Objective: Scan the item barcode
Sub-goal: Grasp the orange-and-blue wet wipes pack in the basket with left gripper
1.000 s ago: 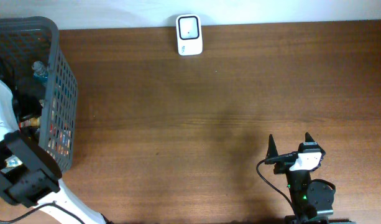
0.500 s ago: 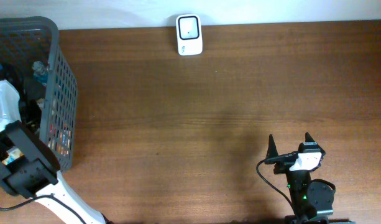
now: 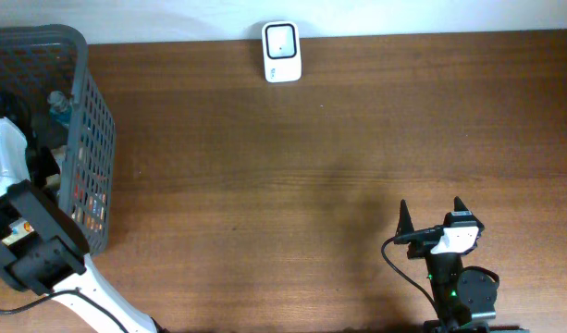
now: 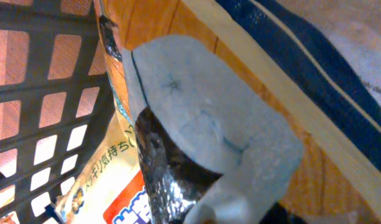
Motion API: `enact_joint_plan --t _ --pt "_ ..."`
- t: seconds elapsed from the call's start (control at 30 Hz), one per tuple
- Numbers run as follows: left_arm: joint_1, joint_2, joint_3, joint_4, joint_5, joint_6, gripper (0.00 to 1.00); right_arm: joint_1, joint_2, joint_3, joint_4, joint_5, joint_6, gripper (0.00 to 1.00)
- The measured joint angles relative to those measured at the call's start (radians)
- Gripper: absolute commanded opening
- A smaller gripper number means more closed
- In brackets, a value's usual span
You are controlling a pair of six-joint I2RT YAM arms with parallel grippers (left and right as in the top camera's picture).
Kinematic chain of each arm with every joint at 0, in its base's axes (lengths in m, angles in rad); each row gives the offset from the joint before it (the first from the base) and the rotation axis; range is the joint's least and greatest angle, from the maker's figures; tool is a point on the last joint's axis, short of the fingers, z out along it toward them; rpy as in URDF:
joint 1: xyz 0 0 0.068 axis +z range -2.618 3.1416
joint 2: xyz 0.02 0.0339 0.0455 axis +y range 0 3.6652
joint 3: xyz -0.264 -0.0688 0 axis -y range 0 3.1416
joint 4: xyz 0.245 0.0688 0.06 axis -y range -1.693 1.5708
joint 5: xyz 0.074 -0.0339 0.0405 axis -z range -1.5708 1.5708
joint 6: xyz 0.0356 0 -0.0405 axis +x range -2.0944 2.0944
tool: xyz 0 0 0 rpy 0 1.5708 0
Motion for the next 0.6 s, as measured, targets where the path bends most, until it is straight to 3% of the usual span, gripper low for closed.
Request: enact_joint_plan --t 0.27,0.6 --pt "0.000 -0.045 0.106 -0.042 0.121 -0.027 0.00 0.000 0.000 0.000 0.000 0.000 0.000 0.99" --pt "0.000 -0.355 0.132 0.009 0.232 -0.043 0.00 0.000 0.000 0.000 0.000 0.000 0.000 0.99"
